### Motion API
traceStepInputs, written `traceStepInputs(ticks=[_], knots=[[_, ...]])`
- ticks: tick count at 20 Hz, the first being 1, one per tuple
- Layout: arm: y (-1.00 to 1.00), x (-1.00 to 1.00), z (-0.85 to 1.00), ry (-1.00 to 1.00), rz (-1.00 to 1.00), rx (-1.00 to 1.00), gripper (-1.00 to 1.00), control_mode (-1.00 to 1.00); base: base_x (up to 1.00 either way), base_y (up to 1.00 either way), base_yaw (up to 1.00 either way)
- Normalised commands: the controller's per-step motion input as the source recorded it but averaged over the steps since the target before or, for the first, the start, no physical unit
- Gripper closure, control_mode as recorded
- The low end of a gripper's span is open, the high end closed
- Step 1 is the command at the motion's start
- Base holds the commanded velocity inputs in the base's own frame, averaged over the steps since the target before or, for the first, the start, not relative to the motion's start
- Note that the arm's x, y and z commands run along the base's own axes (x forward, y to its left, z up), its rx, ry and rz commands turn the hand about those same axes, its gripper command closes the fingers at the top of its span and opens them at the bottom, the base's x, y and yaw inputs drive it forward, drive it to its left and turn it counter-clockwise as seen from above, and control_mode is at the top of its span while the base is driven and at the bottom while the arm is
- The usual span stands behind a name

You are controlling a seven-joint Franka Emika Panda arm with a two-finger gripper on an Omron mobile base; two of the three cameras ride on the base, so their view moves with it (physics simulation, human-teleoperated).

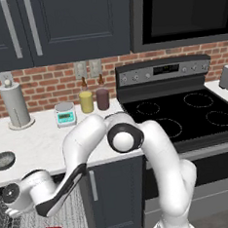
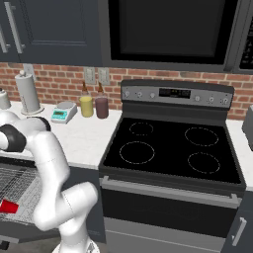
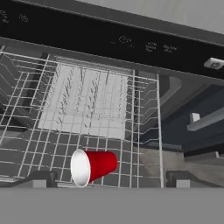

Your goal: Pick up the cup and bowl from the counter, place them in the dishwasher, and close the dishwasher door.

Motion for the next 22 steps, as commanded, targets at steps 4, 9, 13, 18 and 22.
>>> traceStepInputs(ticks=[4, 9, 13, 18, 22], knots=[[-0.04, -0.31, 1.0, 0.0, 0.05, 0.27, -1.0, -1.0, 0.0, 0.0, 0.0], [-0.14, -0.07, 1.0, 0.07, 0.01, 0.37, -1.0, -1.0, 0.0, 0.0, 0.0], [-0.26, 0.04, 1.0, 0.17, 0.02, 0.29, -1.0, -1.0, 0.0, 0.0, 0.0], [-0.15, 0.19, 1.0, 0.21, 0.04, 0.26, -1.0, -1.0, 0.0, 0.0, 0.0], [-0.07, 0.23, 1.0, 0.31, 0.04, 0.17, -1.0, -1.0, 0.0, 0.0, 0.0]])
